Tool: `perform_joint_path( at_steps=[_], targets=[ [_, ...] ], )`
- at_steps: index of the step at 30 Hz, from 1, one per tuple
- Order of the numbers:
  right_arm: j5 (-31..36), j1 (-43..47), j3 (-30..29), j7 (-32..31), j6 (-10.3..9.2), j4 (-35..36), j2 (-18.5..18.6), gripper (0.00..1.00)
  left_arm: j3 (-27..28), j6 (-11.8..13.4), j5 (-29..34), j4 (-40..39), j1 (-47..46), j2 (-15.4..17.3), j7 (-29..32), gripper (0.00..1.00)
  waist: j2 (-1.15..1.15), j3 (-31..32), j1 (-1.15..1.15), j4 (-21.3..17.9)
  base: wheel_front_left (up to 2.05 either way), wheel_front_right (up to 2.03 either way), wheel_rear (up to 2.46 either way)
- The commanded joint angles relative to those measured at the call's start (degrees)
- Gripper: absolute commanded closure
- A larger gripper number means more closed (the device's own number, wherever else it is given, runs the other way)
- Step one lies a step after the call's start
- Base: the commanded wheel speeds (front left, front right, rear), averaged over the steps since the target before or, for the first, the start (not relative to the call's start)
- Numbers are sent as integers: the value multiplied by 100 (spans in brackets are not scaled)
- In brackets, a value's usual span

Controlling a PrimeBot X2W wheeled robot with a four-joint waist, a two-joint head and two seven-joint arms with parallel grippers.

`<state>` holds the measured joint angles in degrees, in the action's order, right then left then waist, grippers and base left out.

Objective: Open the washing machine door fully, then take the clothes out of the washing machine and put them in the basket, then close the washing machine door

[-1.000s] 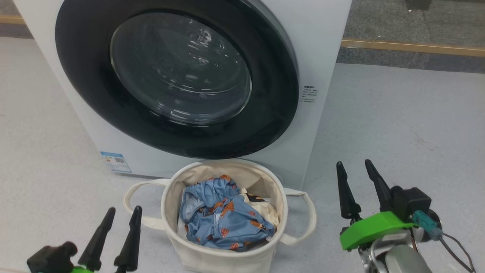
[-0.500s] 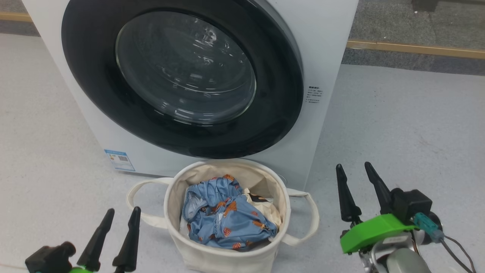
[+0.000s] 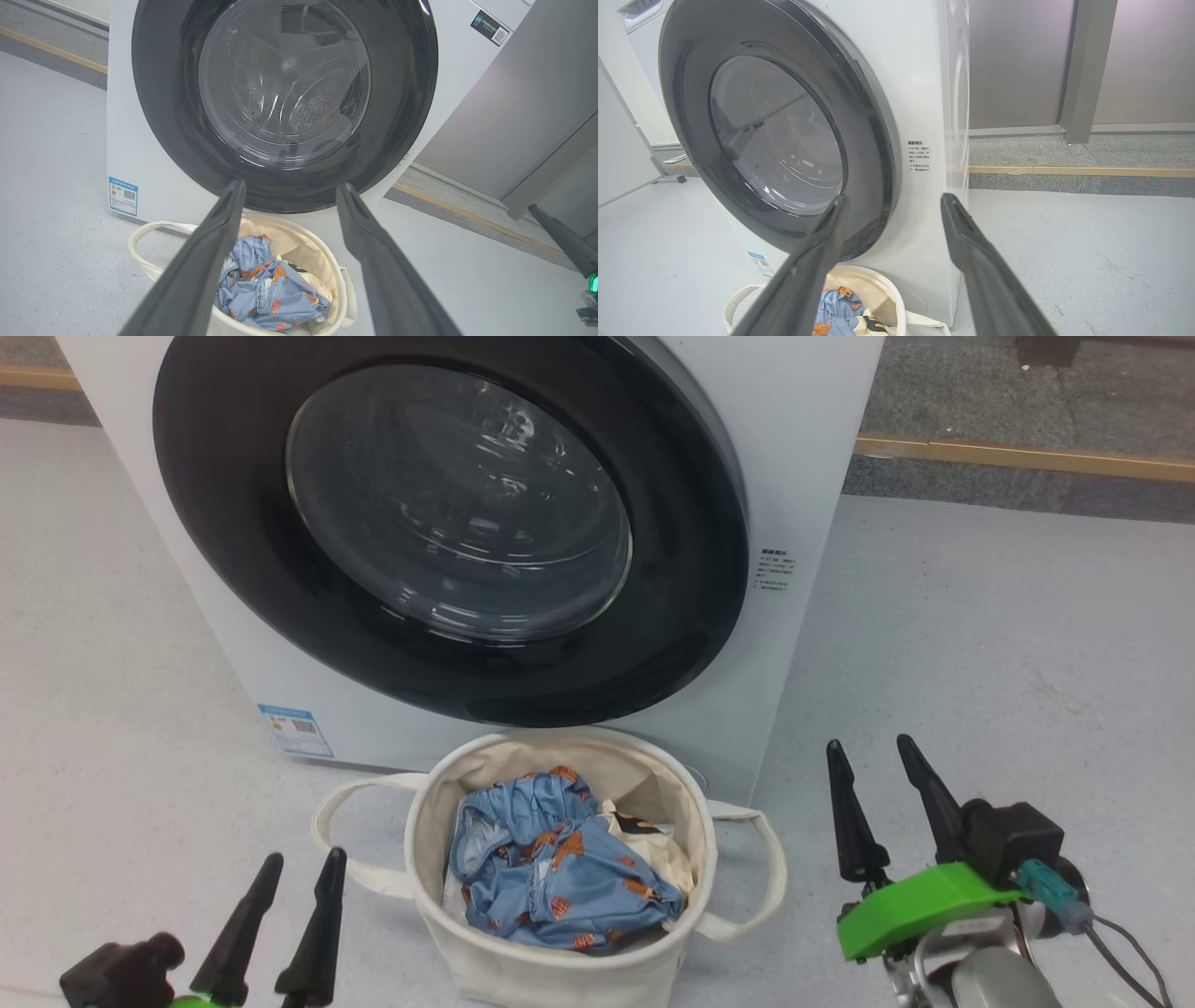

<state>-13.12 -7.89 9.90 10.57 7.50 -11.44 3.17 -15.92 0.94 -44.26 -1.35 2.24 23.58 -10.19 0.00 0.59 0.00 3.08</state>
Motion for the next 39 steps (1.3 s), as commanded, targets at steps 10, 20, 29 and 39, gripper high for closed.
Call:
perform_joint_path(
  at_steps=[10, 20, 29, 39],
  targets=[
    [7, -133, 136, -15, -1, 199, -29, 0, 215, -15, -47, -100, -281, 185, -60, 0, 0, 13, 0, 6, 0, 0, 0],
    [10, -134, 145, -28, -1, 202, -29, 0, 208, 53, -61, -67, -280, 195, -31, 0, 0, 20, 0, 7, 0, 0, 0],
    [-1, 6, 19, -25, 0, -70, 0, 100, -59, 38, -48, 144, 3, -2, 2, 100, 0, 20, 0, 11, 0, 0, 0],
    [-393, 212, -2, -77, 0, -358, 18, 100, -96, 3, -274, 485, 79, -245, 73, 100, 0, 24, 11, -3, 0, 0, 0]
  ],
)
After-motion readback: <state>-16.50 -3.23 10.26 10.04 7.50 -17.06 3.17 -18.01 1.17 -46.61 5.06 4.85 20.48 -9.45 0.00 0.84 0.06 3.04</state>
